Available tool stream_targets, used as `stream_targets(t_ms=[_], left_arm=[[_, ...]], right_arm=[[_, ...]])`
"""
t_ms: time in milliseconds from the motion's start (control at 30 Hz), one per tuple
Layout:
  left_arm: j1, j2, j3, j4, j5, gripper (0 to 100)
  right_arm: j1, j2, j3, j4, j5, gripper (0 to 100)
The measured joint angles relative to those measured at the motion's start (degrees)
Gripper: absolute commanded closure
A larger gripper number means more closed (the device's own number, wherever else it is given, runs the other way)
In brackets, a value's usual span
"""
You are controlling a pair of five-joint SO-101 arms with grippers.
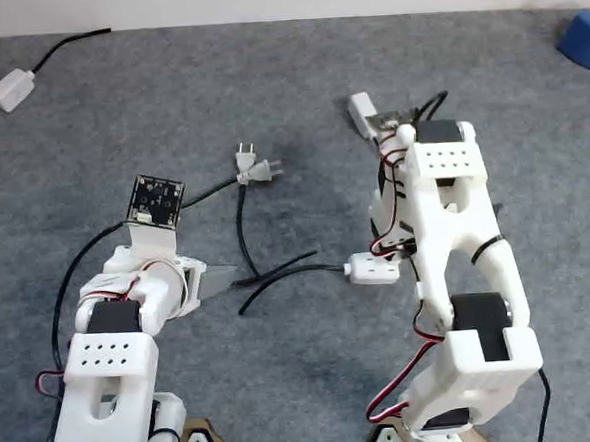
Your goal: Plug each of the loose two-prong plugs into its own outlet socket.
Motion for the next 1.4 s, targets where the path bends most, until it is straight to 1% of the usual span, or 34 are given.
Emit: stream_targets(t_ms=[600, 733, 933, 1267, 1400], left_arm=[[0.00, 0.00, 0.00, 0.00, 0.00, 59], [0.00, 0.00, 0.00, 0.00, 0.00, 59], [0.00, 0.00, 0.00, 0.00, 0.00, 59], [0.00, 0.00, 0.00, 0.00, 0.00, 59], [0.00, 0.00, 0.00, 0.00, 0.00, 59]], right_arm=[[-0.09, 0.35, 2.99, -1.85, 0.00, 99.1], [-0.09, 4.40, 2.90, -2.11, -0.09, 99.1], [-0.09, 11.78, 2.46, -5.19, 0.00, 99.1], [0.00, 13.71, 2.64, -8.00, 0.00, 99.1], [0.00, 17.41, 1.93, -8.62, 0.00, 99.1]])
